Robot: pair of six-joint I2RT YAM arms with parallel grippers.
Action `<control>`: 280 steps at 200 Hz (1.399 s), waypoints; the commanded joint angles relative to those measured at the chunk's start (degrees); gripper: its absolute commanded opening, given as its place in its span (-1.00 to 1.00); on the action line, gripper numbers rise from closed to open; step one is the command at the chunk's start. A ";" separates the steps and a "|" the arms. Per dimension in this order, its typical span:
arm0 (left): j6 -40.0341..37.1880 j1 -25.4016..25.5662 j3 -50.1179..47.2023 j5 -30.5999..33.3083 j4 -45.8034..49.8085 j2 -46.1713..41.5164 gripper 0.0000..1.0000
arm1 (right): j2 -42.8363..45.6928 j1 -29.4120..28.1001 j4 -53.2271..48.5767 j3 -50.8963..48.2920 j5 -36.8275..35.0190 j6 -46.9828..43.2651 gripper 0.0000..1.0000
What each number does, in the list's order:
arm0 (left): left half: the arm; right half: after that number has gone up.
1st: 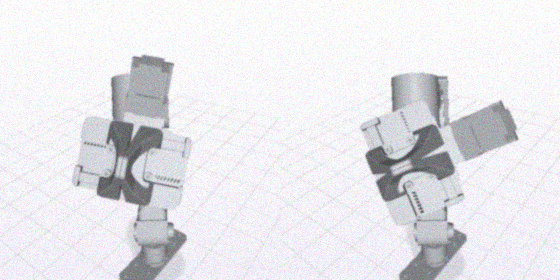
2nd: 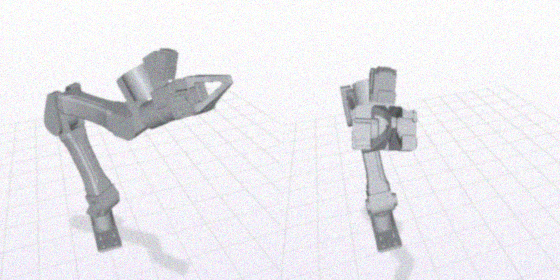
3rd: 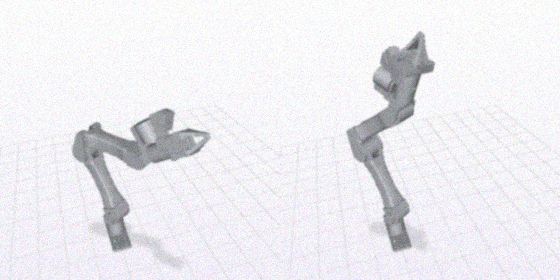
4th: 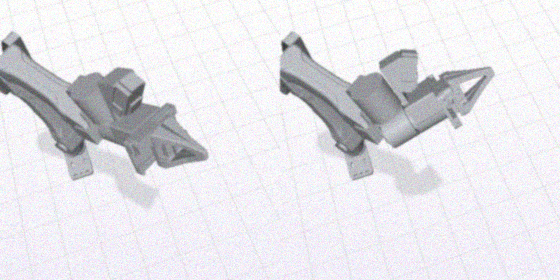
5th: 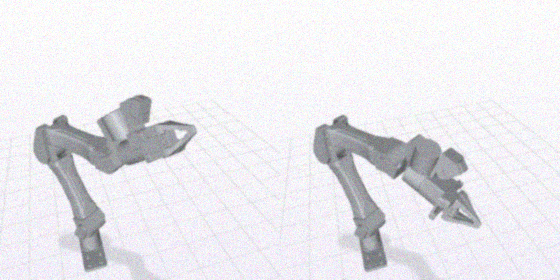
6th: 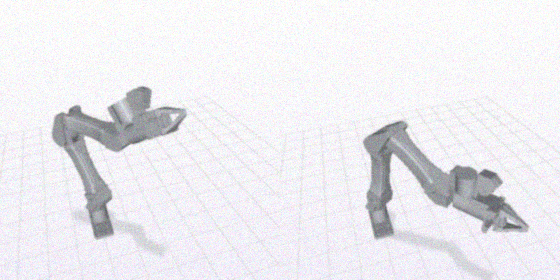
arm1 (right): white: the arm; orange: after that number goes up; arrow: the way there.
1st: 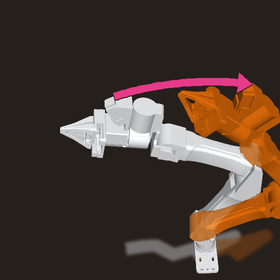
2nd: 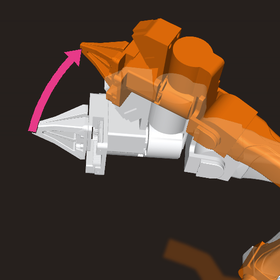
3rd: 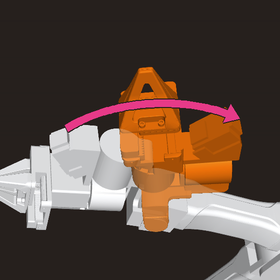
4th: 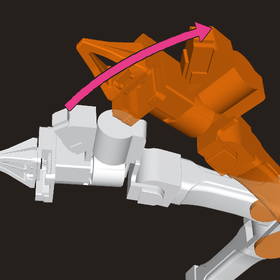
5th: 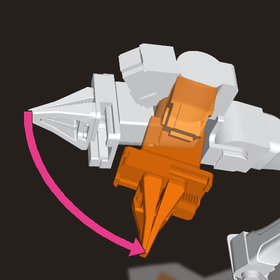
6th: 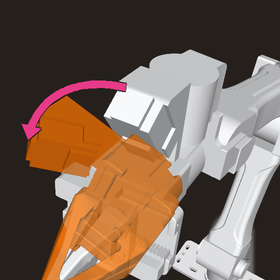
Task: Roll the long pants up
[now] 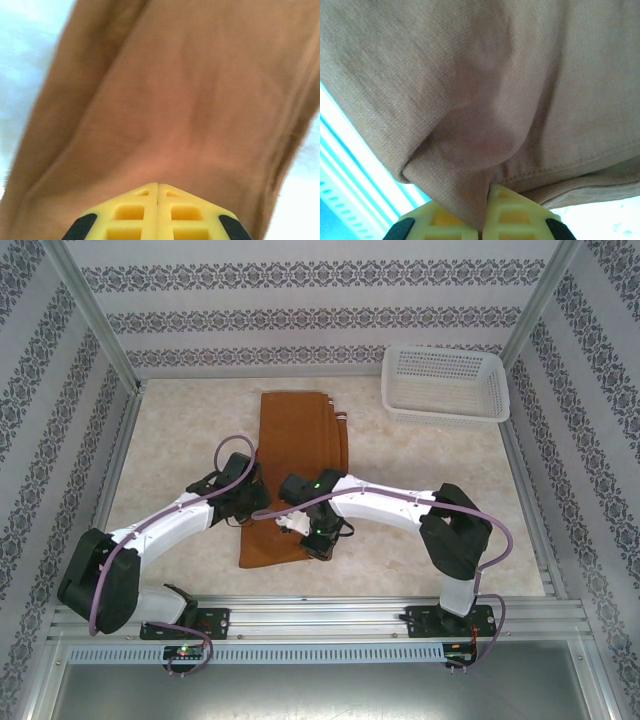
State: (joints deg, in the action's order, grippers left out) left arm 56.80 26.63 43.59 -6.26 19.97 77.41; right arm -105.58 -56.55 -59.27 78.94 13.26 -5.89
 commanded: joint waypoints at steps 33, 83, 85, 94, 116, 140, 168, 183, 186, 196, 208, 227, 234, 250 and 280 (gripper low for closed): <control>-4.69 0.64 -5.00 10.13 2.26 2.92 -1.00 | 3.39 1.36 -4.34 1.99 2.64 2.00 -1.00; -3.20 0.66 -5.33 5.61 -5.33 9.84 -1.00 | 3.08 3.37 -5.72 4.64 5.69 2.85 -1.00; -3.25 0.64 -5.14 5.53 -5.47 10.10 -1.00 | 2.98 3.55 -5.80 4.82 5.89 2.82 -1.00; -3.52 0.61 -4.35 5.21 -5.64 10.89 -1.00 | 2.61 4.26 -6.18 5.46 6.68 2.89 -1.00; -4.18 0.61 -2.52 4.64 -5.55 11.90 -1.00 | 0.15 6.50 -8.42 7.36 8.27 2.03 -1.00; -5.17 0.61 -1.21 3.90 -5.14 12.21 -1.00 | -3.35 9.72 -11.83 9.82 10.18 0.80 -1.00; -6.29 0.68 -0.45 3.62 -3.98 12.13 -1.00 | -6.66 14.17 -13.36 12.29 13.71 0.55 -1.00; -6.66 0.61 -0.28 3.54 -3.59 11.79 -1.00 | -8.48 16.47 -14.00 13.65 14.35 0.72 -1.00; -6.77 0.61 -0.29 3.45 -3.49 11.72 -1.00 | -8.81 16.83 -14.11 13.96 14.41 0.71 -1.00; -7.15 0.61 -0.24 3.38 -3.19 11.44 -1.00 | -9.67 18.26 -14.29 14.62 14.51 0.70 -1.00; -7.60 0.61 -0.16 3.35 -2.63 11.05 -1.00 | -10.44 19.77 -14.13 15.33 15.38 0.49 -1.00; -8.34 0.62 0.16 3.77 -1.76 10.57 -1.00 | -11.54 22.01 -14.19 16.75 16.50 0.48 -1.00; -8.45 0.65 0.46 3.89 -1.41 10.51 -1.00 | -12.11 22.68 -14.23 17.31 16.82 0.36 -1.00; -8.42 0.64 0.53 3.76 -1.11 10.32 -1.00 | -13.66 23.79 -14.29 18.38 17.06 0.10 -1.00; -8.22 0.61 0.71 3.35 -0.43 9.72 -1.00 | -17.57 24.75 -13.82 19.42 16.95 -0.65 -1.00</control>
State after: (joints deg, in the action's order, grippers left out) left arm 49.87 26.63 43.53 -2.55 14.87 88.14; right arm -119.33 -32.73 -74.15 96.60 29.71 -4.93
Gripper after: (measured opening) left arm 0.049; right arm 0.070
